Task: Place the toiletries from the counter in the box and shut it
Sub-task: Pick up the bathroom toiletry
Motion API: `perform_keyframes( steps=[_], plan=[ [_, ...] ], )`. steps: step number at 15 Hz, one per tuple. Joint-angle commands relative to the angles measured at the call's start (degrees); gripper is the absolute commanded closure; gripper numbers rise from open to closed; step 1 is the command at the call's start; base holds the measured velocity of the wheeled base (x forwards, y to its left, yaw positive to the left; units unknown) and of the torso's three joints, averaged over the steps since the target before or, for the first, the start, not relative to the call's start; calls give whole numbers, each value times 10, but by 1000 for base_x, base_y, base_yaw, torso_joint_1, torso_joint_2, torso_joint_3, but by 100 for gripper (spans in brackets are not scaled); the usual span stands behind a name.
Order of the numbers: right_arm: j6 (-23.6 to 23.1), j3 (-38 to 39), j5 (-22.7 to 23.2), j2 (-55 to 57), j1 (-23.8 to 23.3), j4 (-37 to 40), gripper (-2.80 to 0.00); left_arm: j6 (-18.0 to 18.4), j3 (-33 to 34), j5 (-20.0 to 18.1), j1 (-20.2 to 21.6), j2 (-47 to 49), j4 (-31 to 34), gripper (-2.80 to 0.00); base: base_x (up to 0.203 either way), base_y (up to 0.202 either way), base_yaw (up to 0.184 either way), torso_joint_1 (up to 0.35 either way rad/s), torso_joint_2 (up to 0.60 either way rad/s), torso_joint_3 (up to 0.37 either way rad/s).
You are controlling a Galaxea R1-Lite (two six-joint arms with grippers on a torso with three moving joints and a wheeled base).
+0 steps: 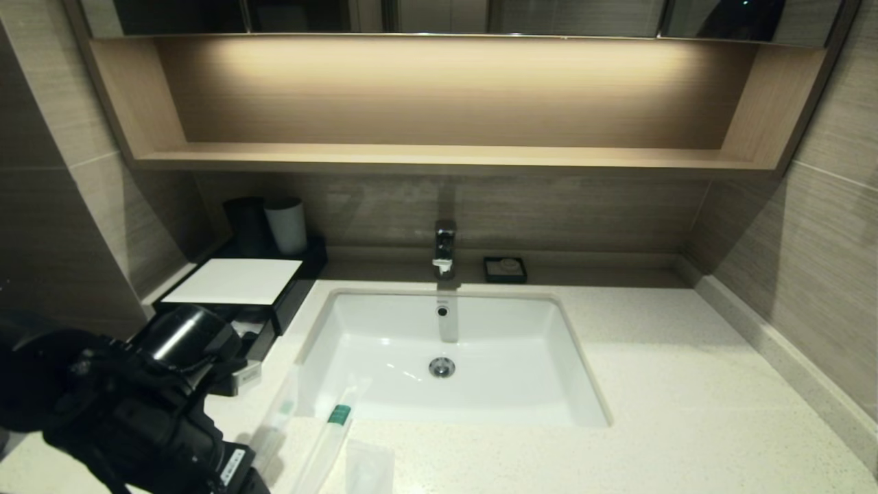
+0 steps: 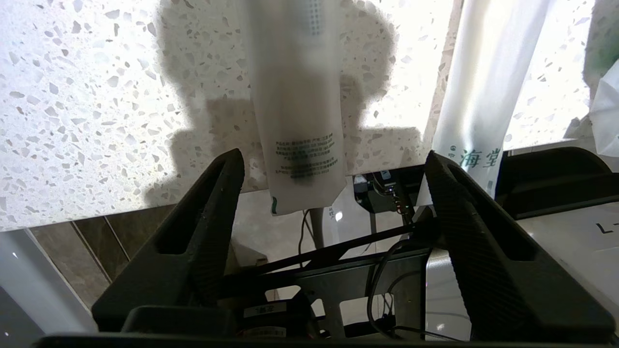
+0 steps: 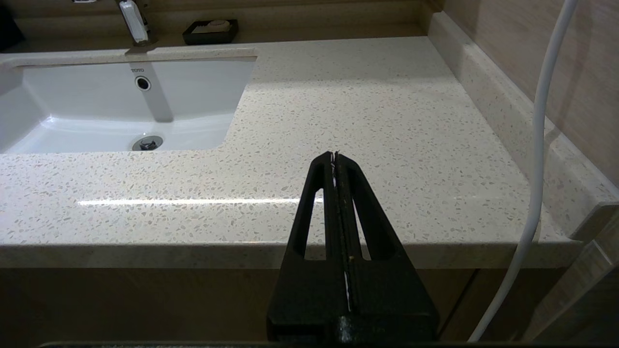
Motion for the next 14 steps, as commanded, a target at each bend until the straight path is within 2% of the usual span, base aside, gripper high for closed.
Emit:
perform_keyframes(
  steps=[1, 6, 9, 14],
  plan=[
    [0, 0, 0, 1, 0, 0, 0, 0, 2, 2, 0, 10, -3, -280, 0, 0, 0, 0, 0, 0],
    [0, 0, 0, 1, 0, 0, 0, 0, 1, 4, 0, 16, -4, -280, 0, 0, 0, 0, 0, 0],
    [0, -1, 0, 1, 0, 0, 0, -1, 3, 23, 3, 20, -4, -280, 0, 0, 0, 0, 0, 0],
    [0, -1, 0, 1, 0, 0, 0, -1, 2, 22, 4, 22, -4, -280, 0, 0, 0, 0, 0, 0]
  ],
)
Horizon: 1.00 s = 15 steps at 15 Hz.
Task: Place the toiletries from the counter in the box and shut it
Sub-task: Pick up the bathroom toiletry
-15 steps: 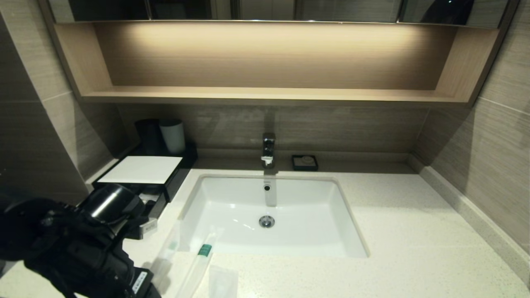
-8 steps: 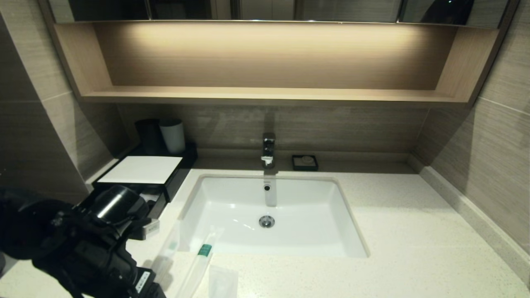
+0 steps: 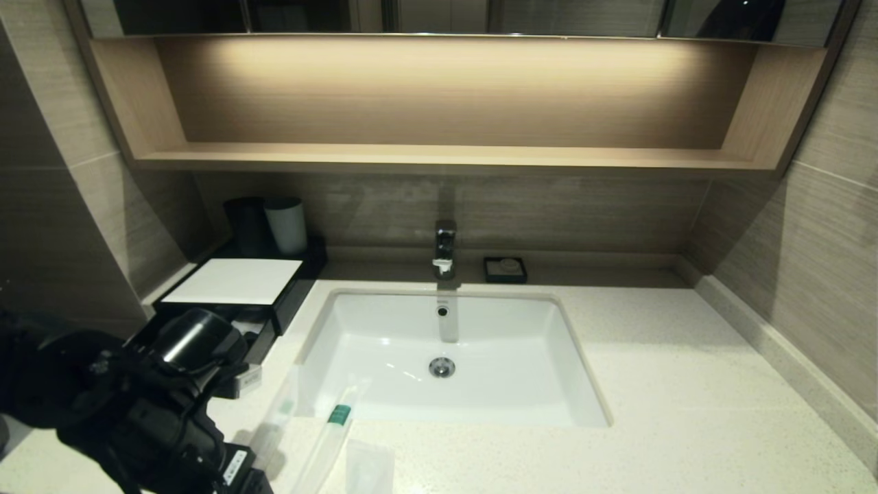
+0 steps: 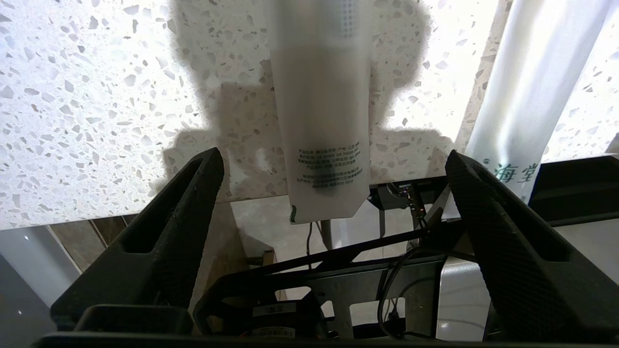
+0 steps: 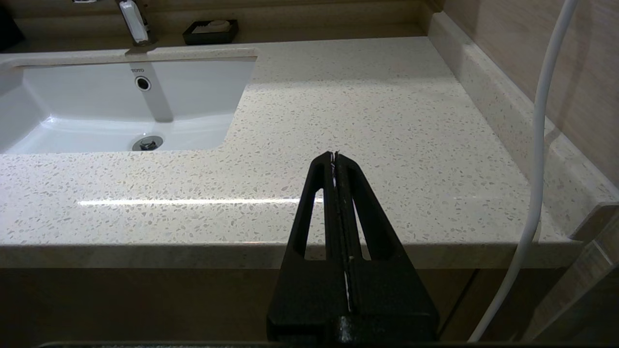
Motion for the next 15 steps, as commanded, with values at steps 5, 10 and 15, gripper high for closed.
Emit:
perform_keyframes(
  steps=[5, 10, 15],
  plan=[
    [0, 0, 0, 1, 0, 0, 0, -1, 0, 0, 1, 7, 1, -280, 0, 0, 0, 0, 0, 0],
    [0, 0, 0, 1, 0, 0, 0, -11, 1, 0, 1, 11, -1, -280, 0, 0, 0, 0, 0, 0],
    [0, 0, 0, 1, 0, 0, 0, -11, 2, 0, 1, 16, -1, -280, 0, 0, 0, 0, 0, 0]
  ],
)
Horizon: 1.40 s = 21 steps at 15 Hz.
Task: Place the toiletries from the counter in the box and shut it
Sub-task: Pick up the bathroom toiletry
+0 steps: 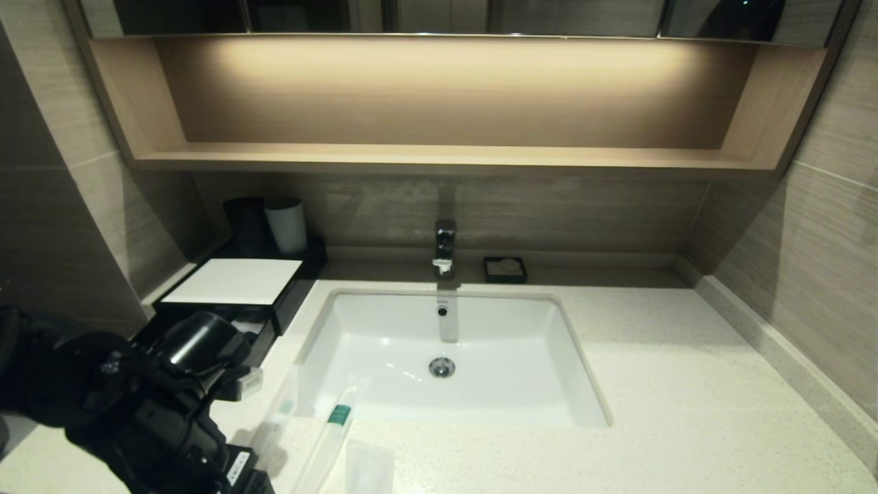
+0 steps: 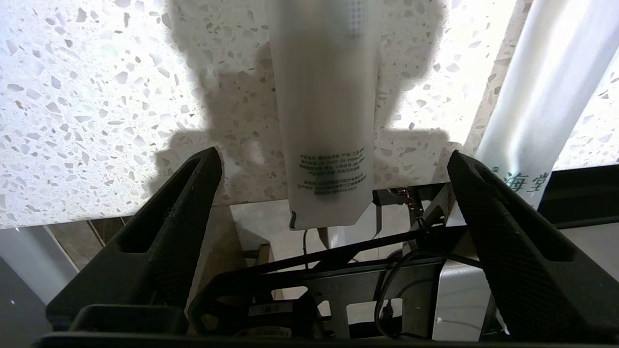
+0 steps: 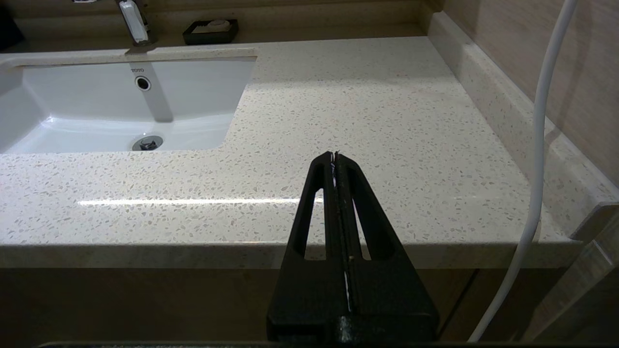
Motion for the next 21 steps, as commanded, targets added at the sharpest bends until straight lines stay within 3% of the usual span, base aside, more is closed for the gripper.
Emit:
perform_keyframes(
  steps=[1, 11, 16, 17, 21],
  plan=[
    [0, 0, 0, 1, 0, 0, 0, -1, 1, 0, 0, 5, 2, -280, 0, 0, 0, 0, 0, 0],
    [0, 0, 0, 1, 0, 0, 0, 0, 15, 6, 0, 11, -20, -280, 0, 0, 0, 0, 0, 0],
    [0, 0, 0, 1, 0, 0, 0, -1, 21, 35, 0, 14, -30, -280, 0, 0, 0, 0, 0, 0],
    [0, 0, 0, 1, 0, 0, 0, 0, 25, 38, -1, 14, -37, 0, 0, 0, 0, 0, 0, 0],
    [0, 0, 0, 1, 0, 0, 0, 0, 27, 38, -1, 12, -47, 0, 0, 0, 0, 0, 0, 0]
  ],
)
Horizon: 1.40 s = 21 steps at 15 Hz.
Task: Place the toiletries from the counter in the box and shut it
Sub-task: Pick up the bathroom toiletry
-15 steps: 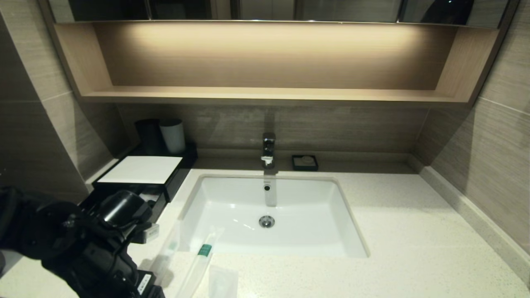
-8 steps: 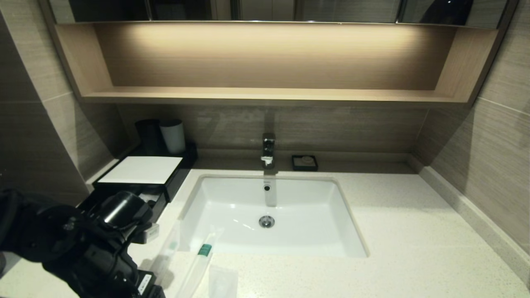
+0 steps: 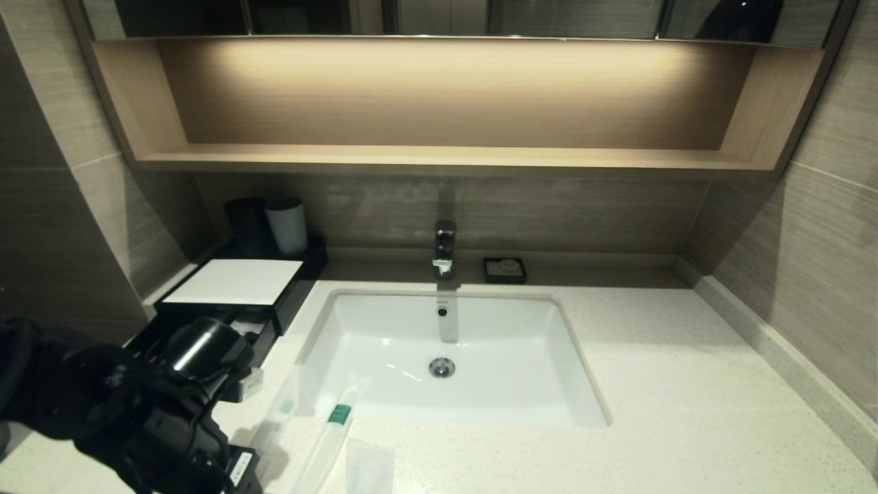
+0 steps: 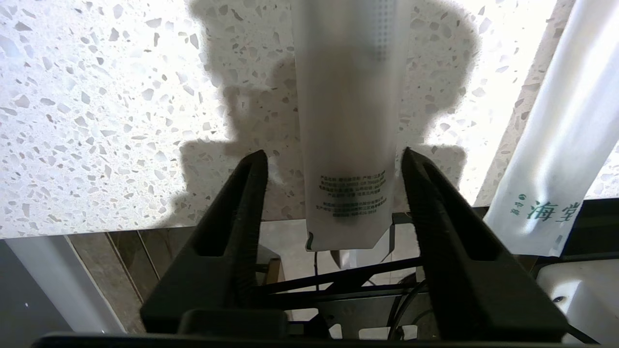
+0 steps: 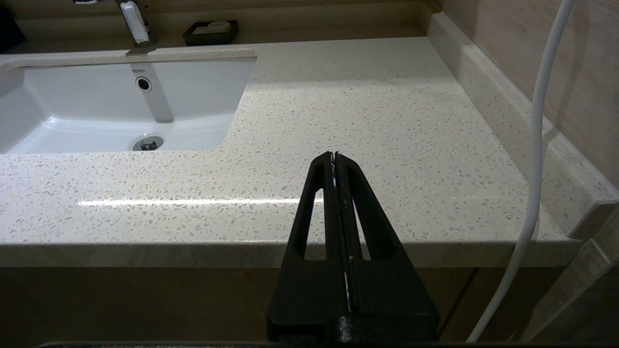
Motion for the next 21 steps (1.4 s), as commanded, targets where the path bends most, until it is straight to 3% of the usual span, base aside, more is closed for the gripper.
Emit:
perform_keyframes(
  steps=[1, 13, 17, 21],
  plan=[
    [0, 0, 0, 1, 0, 0, 0, 0, -1, 1, 0, -2, 2, 0, 0, 0, 0, 0, 0, 0],
    [0, -1, 0, 1, 0, 0, 0, 0, -20, 6, 1, -89, 14, 0, 0, 0, 0, 0, 0, 0],
    [0, 0, 0, 1, 0, 0, 0, 0, -67, 14, 16, -122, 69, 0, 0, 0, 0, 0, 0, 0],
    [0, -1, 0, 1, 0, 0, 0, 3, -145, 16, 66, -122, 152, 0, 0, 0, 0, 0, 0, 0]
  ],
)
